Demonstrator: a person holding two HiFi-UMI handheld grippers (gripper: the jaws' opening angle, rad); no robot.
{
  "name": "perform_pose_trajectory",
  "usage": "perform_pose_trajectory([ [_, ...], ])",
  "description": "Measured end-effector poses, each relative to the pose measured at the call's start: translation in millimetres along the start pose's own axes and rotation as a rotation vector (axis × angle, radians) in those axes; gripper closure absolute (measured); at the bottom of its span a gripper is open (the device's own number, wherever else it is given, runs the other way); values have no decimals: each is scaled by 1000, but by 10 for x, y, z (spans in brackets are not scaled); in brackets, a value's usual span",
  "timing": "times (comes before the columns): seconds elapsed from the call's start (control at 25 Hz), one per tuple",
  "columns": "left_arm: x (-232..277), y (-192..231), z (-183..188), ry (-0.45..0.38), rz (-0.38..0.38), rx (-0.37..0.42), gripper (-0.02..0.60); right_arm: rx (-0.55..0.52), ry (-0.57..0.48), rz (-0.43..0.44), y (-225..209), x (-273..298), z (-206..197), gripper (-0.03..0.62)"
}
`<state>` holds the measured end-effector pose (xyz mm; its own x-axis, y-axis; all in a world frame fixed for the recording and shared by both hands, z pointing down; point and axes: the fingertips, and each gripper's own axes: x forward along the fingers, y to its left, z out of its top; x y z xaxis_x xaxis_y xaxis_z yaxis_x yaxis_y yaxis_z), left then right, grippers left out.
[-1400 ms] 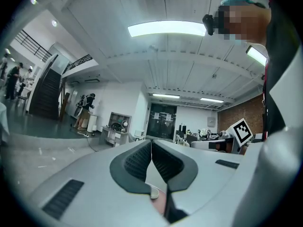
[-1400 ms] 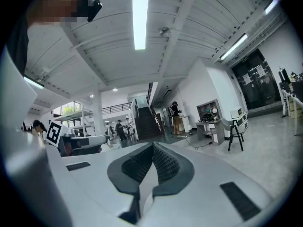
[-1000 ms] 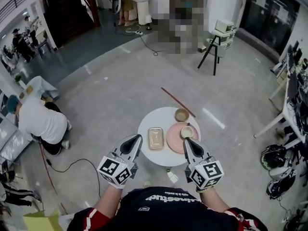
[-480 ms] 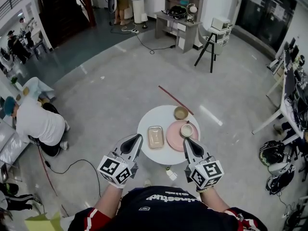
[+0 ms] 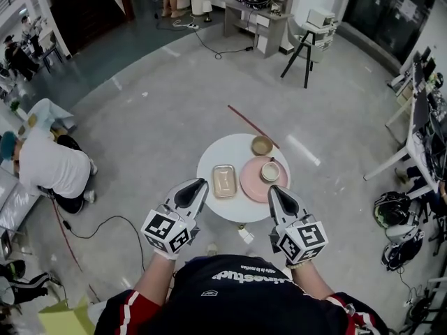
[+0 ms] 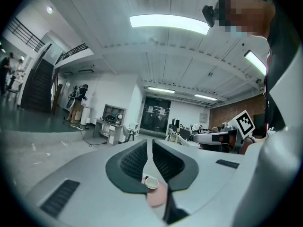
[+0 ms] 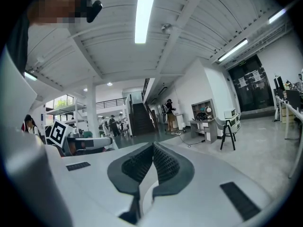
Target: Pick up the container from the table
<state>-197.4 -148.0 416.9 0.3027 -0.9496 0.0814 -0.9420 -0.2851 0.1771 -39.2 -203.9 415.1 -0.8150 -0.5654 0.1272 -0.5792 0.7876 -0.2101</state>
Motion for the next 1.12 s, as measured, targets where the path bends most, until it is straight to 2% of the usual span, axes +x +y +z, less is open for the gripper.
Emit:
perform_pose_trajectory([
  [0.08,22,1,-36,3,-4,11,543,-1,3,-4,-16,4,-28,579],
  [0.16,43,-9,-72,5,-13,9,478,-1,6,-7,-24,-2,-61,579],
  [0.24,57,-16,-95,7,-24,7,459,1,9,-10,-20,-9,-85,579],
  [0.4,90,50,-100,-3,-38,-32,413,0,13,-20,-21,12,-91,579],
  [0.6,103,150,-137,-8,-29,-46,412,-30,15,-44,-31,18,-114,579],
  [0.8,140,279,-326,30,-22,-83,413,-98,5,-69,24,1,-112,579],
  [0.96,200,415,-542,66,-33,-150,413,-112,-5,-84,58,0,-137,579],
  [1.12,313,557,-694,93,-50,-224,413,-179,-39,-124,63,-2,-80,579],
])
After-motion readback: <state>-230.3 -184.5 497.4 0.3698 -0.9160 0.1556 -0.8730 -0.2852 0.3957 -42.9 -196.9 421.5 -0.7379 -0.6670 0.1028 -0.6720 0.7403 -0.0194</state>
